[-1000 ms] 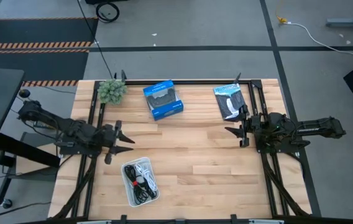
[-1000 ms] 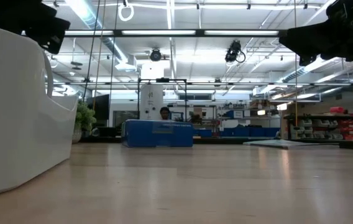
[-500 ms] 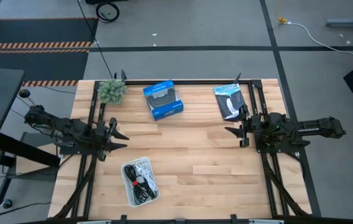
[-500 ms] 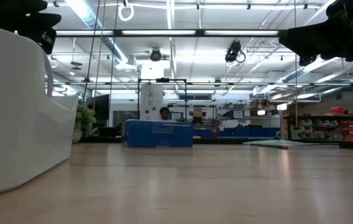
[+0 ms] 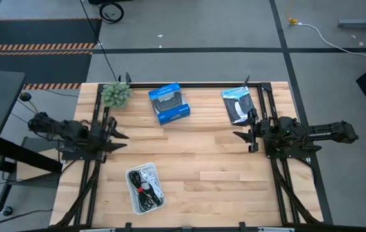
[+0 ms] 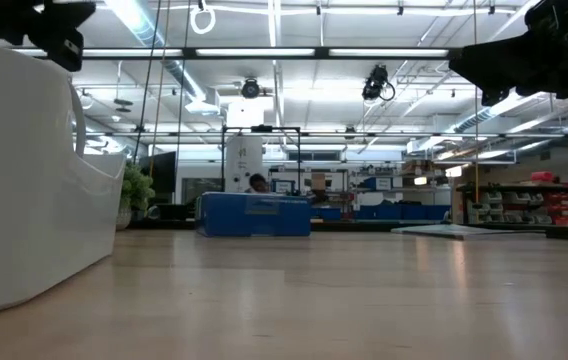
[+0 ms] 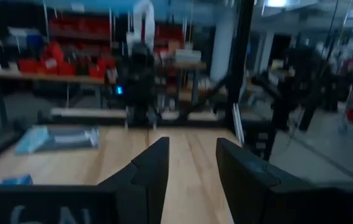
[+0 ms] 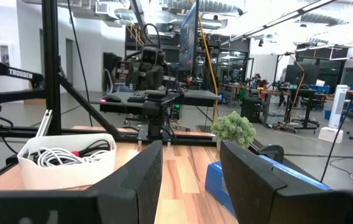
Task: Pick and place USB-C Cables
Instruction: Return to Home Position
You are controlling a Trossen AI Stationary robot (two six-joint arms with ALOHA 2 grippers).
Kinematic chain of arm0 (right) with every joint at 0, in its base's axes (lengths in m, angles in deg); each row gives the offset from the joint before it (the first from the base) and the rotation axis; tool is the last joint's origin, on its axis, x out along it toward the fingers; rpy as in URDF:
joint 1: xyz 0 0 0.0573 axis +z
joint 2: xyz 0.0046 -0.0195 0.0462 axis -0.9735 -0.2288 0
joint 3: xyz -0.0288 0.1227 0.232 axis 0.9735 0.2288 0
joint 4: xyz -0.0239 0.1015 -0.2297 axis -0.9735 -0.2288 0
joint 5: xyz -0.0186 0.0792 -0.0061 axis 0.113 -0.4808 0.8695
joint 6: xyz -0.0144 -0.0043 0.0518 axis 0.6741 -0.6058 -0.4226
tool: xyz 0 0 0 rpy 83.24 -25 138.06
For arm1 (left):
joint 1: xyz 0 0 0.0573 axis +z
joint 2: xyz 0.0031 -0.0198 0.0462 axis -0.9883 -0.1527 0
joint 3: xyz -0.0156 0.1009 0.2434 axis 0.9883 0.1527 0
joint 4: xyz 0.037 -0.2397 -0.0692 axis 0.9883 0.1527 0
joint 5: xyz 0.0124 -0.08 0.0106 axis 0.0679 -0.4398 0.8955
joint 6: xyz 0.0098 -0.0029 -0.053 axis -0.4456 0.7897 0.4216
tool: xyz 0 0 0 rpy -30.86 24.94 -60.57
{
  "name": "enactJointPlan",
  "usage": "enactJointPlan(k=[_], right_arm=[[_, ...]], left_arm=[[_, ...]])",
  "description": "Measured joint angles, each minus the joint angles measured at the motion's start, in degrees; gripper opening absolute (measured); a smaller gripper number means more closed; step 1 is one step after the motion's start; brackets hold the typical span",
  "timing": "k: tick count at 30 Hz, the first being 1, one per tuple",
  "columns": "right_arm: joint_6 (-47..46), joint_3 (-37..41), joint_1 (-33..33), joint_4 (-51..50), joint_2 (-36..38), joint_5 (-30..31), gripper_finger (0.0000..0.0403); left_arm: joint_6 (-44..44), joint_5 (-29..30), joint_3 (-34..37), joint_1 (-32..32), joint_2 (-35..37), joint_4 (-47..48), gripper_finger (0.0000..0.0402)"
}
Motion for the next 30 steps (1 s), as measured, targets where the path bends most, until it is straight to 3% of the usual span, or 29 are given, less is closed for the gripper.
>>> enactJointPlan(k=[3, 15, 30], right_arm=[[0.00, 0.00, -0.02, 0.00, 0.02, 0.00, 0.0169], [0.00, 0.00, 0.00, 0.20, -0.13, 0.02, 0.0169], [0.00, 0.00, 0.00, 0.20, -0.15, 0.02, 0.0169]], left_arm=[[-0.50, 0.16, -0.21, 0.05, 3.36, 0.20, 0.0141], [1.67, -1.56, 2.15, 0.25, 3.10, 1.91, 0.0141], [7.14, -3.45, 12.65, 0.24, 2.95, -8.36, 0.0141]])
